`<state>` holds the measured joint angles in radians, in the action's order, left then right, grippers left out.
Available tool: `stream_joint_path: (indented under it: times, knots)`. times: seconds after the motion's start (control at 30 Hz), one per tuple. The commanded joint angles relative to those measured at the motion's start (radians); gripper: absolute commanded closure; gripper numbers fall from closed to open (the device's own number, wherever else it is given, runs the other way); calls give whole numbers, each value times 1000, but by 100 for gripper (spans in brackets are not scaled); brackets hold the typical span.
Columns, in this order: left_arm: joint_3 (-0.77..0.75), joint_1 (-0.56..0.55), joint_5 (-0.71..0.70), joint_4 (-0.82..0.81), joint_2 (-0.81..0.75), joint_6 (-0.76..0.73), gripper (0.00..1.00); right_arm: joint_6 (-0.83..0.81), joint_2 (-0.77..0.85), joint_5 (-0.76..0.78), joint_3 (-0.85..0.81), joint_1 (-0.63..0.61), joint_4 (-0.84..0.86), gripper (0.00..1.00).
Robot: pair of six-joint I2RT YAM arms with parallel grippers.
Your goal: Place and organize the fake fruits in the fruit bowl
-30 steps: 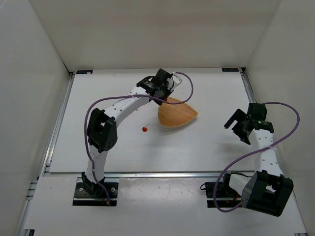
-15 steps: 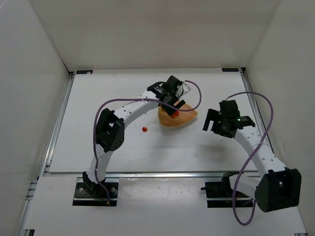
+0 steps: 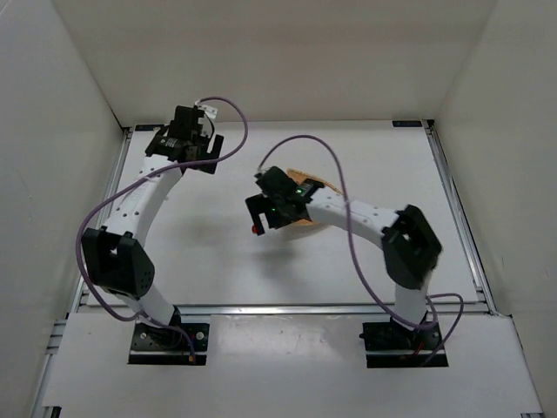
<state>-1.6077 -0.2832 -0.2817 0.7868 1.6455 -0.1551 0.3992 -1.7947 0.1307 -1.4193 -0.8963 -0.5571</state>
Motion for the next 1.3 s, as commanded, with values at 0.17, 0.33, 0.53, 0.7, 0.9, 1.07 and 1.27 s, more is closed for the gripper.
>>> stream_joint_path:
  times: [0.17, 0.33, 0.53, 0.7, 0.9, 1.07, 1.27]
  knots:
    - [167, 85, 76, 20, -122, 43, 1, 73, -365, -28, -408, -24, -178, 8]
    - [177, 116, 108, 20, -131, 52, 1, 105, -430, -28, -444, -24, -188, 10]
    - [167, 116, 117, 20, -110, 52, 1, 115, -497, -14, -494, -24, -198, 21]
    - [167, 116, 118, 20, -110, 52, 1, 115, -552, -25, -546, -24, -208, 35]
    - [167, 125, 118, 20, -101, 52, 1, 105, -552, -25, -560, -33, -208, 56]
    - [176, 125, 118, 20, -101, 52, 1, 96, -540, -35, -560, -33, -218, 84]
    - [177, 134, 108, 20, -101, 52, 1, 64, -378, -55, -560, -52, -227, 88]
